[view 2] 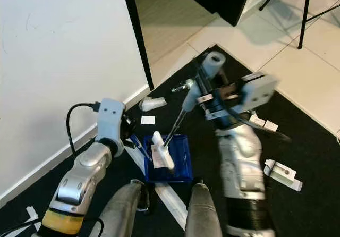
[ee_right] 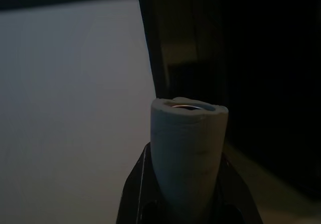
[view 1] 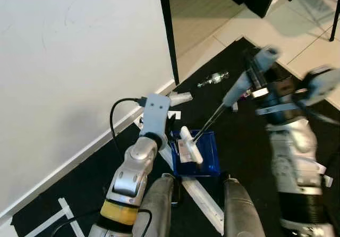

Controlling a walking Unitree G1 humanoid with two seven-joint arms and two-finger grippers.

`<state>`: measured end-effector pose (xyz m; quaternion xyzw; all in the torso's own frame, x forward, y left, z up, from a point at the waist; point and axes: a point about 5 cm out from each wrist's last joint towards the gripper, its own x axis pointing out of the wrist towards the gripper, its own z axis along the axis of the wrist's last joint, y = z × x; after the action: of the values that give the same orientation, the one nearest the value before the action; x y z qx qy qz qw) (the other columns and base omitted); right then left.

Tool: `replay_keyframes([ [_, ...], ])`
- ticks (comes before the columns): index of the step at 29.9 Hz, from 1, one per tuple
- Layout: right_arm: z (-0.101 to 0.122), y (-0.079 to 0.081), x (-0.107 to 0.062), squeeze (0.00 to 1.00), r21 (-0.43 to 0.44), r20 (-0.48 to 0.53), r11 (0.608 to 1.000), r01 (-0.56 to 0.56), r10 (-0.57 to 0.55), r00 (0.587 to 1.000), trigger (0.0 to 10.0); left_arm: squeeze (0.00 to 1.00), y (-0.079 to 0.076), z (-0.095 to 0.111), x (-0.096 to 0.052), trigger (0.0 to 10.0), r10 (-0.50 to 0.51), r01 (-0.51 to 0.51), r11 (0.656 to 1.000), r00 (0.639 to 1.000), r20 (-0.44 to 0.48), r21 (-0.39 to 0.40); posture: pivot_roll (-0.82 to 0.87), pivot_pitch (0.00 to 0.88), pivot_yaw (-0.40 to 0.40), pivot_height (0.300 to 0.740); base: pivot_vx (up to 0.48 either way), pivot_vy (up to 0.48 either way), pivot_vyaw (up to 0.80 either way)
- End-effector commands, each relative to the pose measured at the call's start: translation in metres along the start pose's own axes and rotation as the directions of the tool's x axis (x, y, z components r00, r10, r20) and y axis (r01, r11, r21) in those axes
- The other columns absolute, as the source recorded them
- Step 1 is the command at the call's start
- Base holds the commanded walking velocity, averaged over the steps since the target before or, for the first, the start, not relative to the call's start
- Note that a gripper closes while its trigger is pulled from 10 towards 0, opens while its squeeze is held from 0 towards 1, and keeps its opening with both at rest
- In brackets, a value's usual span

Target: Sweep floor

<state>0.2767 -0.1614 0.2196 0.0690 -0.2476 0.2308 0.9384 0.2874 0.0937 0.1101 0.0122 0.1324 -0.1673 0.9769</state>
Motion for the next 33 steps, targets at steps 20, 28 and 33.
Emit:
replay_keyframes([
  [20, -0.031, -0.046, -0.057, 0.0, -0.159, -0.31, 0.951, 0.264, -0.302, 0.901, 10.0, 0.0, 0.05, 0.023, 0.006, 10.0, 0.132, -0.117, 0.981, 0.987, 0.088, -0.154, -0.08, 0.238, 0.06, 0.74, 0.0, 0.0, 0.0],
  [28, -0.069, -0.073, -0.084, 0.0, -0.189, -0.486, 0.84, 0.509, -0.53, 0.695, 10.0, 0.0, 0.032, 0.037, -0.001, 10.0, 0.031, -0.018, 0.998, 0.98, 0.195, -0.067, -0.09, 0.175, 0.039, 0.74, 0.0, 0.0, 0.0],
  [33, -0.072, -0.073, -0.088, 0.0, -0.197, -0.48, 0.838, 0.509, -0.535, 0.696, 10.0, 0.0, 0.021, 0.033, 0.0, 10.0, -0.052, 0.057, 0.998, 0.982, 0.183, -0.024, -0.11, 0.152, 0.038, 0.74, 0.0, 0.0, 0.0],
])
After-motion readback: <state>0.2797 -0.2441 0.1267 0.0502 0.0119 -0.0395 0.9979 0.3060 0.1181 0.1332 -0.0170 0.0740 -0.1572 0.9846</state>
